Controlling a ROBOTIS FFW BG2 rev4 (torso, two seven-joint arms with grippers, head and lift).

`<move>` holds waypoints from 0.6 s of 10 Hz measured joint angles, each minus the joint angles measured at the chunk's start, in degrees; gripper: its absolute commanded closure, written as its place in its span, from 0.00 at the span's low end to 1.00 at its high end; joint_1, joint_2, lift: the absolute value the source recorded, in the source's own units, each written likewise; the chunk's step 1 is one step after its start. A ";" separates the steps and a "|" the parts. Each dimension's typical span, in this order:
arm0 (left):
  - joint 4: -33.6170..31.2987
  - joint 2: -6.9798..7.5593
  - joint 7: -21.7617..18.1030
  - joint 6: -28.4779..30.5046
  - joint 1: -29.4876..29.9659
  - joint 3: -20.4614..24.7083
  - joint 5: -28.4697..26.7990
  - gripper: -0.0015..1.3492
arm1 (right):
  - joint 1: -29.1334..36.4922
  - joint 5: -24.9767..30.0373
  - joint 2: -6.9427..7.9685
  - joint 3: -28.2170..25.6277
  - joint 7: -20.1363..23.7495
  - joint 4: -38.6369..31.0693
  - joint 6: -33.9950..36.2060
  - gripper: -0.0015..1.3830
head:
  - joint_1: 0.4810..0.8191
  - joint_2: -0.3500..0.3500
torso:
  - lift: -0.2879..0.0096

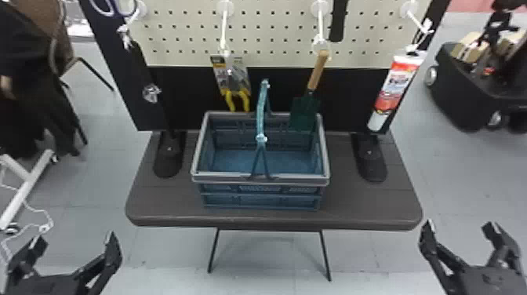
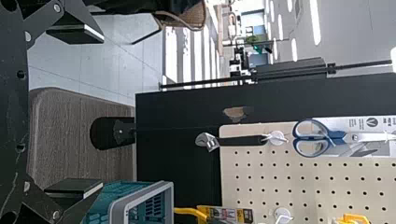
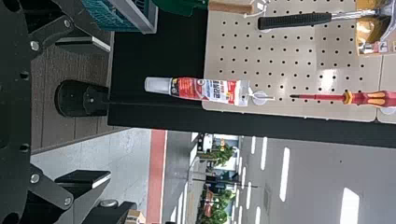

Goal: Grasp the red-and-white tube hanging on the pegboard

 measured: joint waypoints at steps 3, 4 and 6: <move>0.00 0.08 0.00 0.21 0.00 -0.09 0.05 0.15 | -0.03 -0.03 0.03 0.00 0.01 0.20 0.01 0.23 | 1.00 0.51 | 0.63; 0.00 0.08 0.00 0.34 0.00 -0.07 0.05 0.15 | -0.09 -0.06 0.12 0.00 0.01 0.72 0.05 0.24 | 1.00 0.51 | 0.63; 0.00 0.12 0.00 0.51 -0.33 -0.45 -0.01 0.15 | -0.19 -0.10 0.30 0.00 0.10 1.41 0.11 0.24 | 1.00 0.51 | 0.63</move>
